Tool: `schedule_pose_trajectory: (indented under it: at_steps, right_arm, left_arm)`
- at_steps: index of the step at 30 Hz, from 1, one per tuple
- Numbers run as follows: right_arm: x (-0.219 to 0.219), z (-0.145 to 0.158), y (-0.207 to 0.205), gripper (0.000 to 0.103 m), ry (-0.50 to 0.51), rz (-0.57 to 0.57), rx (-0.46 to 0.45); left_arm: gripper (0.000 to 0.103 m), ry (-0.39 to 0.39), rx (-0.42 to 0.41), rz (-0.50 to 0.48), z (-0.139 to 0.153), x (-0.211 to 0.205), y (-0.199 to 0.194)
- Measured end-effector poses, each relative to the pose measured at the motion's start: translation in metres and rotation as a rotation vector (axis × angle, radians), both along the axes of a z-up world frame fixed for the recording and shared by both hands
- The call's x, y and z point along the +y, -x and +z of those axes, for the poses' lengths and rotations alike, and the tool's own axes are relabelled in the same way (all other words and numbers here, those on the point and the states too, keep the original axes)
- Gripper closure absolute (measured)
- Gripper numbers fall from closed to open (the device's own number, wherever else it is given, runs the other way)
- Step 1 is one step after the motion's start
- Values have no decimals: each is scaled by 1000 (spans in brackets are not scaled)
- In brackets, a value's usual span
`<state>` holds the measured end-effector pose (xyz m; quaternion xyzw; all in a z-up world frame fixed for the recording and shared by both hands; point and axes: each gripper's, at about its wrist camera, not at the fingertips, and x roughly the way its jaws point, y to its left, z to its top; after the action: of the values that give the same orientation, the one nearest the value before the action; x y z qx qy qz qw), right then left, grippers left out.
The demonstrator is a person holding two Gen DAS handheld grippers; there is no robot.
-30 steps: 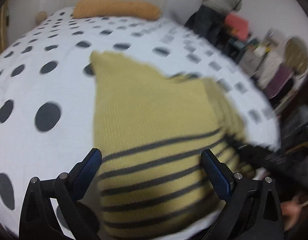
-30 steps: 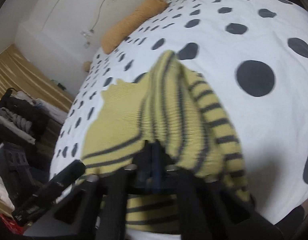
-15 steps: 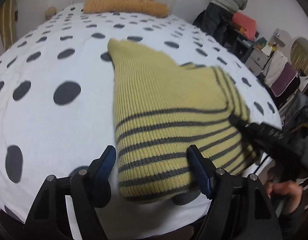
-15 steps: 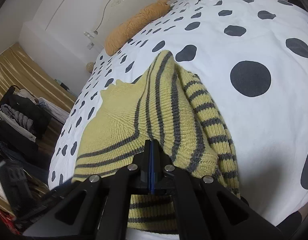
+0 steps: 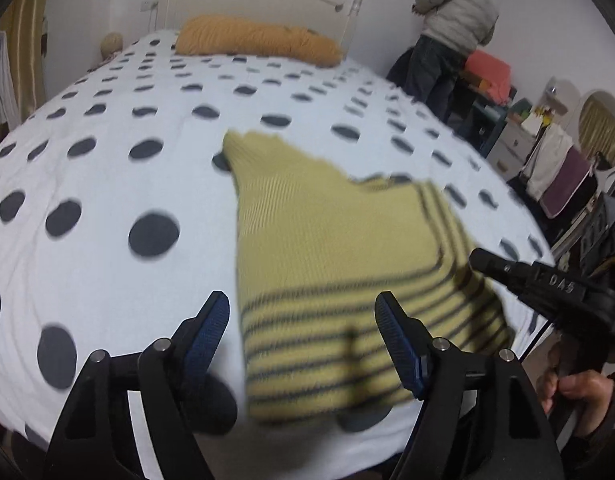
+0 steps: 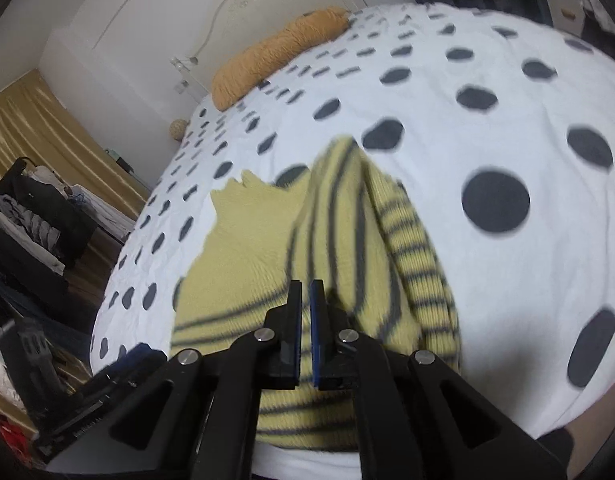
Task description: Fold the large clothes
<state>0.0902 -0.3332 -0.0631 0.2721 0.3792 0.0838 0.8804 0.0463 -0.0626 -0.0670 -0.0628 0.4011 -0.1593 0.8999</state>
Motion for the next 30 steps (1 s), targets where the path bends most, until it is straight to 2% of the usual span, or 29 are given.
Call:
schedule_pose_trajectory:
  at_steps: [3, 5, 7, 9, 12, 14, 16, 20, 21, 25, 27, 30]
  right_arm:
    - [1, 18, -28, 99, 28, 19, -8]
    - [4, 20, -49, 98, 17, 52, -5]
    - [8, 16, -68, 98, 14, 79, 12]
    - [10, 6, -88, 98, 72, 64, 56]
    - [5, -27, -110, 100, 171, 8, 173]
    - [-4, -47, -115, 103, 124, 8, 194]
    - [-8, -49, -113, 103, 112, 11, 169]
    - [-9, -32, -100, 103, 94, -5, 136]
    - [-8, -24, -90, 100, 97, -10, 117]
    - [-4, 3, -45, 100, 110, -10, 56]
    - [2, 13, -19, 99, 138, 1, 41]
    - [12, 14, 9, 97, 184, 2, 58]
  left_arm:
    - [27, 0, -21, -3, 15, -10, -34]
    - [26, 18, -15, -12, 17, -20, -57]
    - [26, -9, -18, -26, 14, -35, -79]
    - [26, -72, 1, -37, -1, -53, -98]
    - [26, -174, 109, -24, -45, -69, -122]
    - [23, -182, 129, -3, -63, -67, -124]
    - [22, -185, 127, -1, -60, -67, -125]
    - [28, -159, 83, 24, -34, -56, -102]
    - [28, -141, 66, 23, -26, -51, -89]
    - [26, -134, 14, 20, 1, -44, -40]
    - [25, -159, 4, 15, 4, -45, -15]
    - [25, -216, 31, 5, -9, -48, 5]
